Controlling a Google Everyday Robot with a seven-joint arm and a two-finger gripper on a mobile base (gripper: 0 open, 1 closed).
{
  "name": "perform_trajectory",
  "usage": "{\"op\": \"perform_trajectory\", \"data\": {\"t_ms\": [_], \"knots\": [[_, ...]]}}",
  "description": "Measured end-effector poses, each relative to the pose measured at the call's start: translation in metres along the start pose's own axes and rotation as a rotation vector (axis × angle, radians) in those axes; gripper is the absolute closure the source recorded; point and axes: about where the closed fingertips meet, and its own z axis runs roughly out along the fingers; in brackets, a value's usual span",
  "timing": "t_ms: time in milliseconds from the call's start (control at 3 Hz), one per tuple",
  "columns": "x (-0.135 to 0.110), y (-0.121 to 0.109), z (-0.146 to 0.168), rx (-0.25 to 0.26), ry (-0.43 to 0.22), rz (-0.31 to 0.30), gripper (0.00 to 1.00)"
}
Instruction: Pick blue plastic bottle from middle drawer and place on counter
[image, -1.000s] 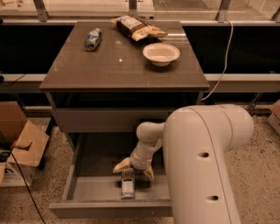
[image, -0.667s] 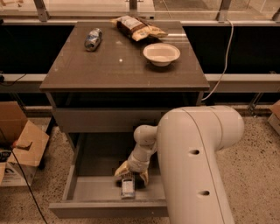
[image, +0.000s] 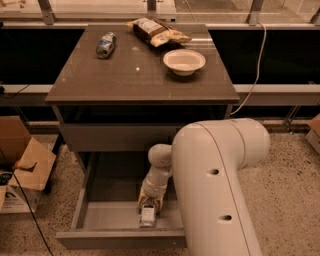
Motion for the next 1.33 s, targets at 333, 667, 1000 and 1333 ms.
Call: {"op": "perform_trajectory", "data": {"t_ms": [333,667,1000,1333], "knots": [[-0.001,0.003,-0.005,-0.011,-0.023,-0.005,0.96],[0.005,0.007,-0.038,-0.061,-0.051,-0.058,1.00],[0.015,0.009,-0.081,-0.127,-0.072,-0.153,1.00],[0.034,0.006,-0.124,-0.177,-0.074,-0.274,1.00]]}}
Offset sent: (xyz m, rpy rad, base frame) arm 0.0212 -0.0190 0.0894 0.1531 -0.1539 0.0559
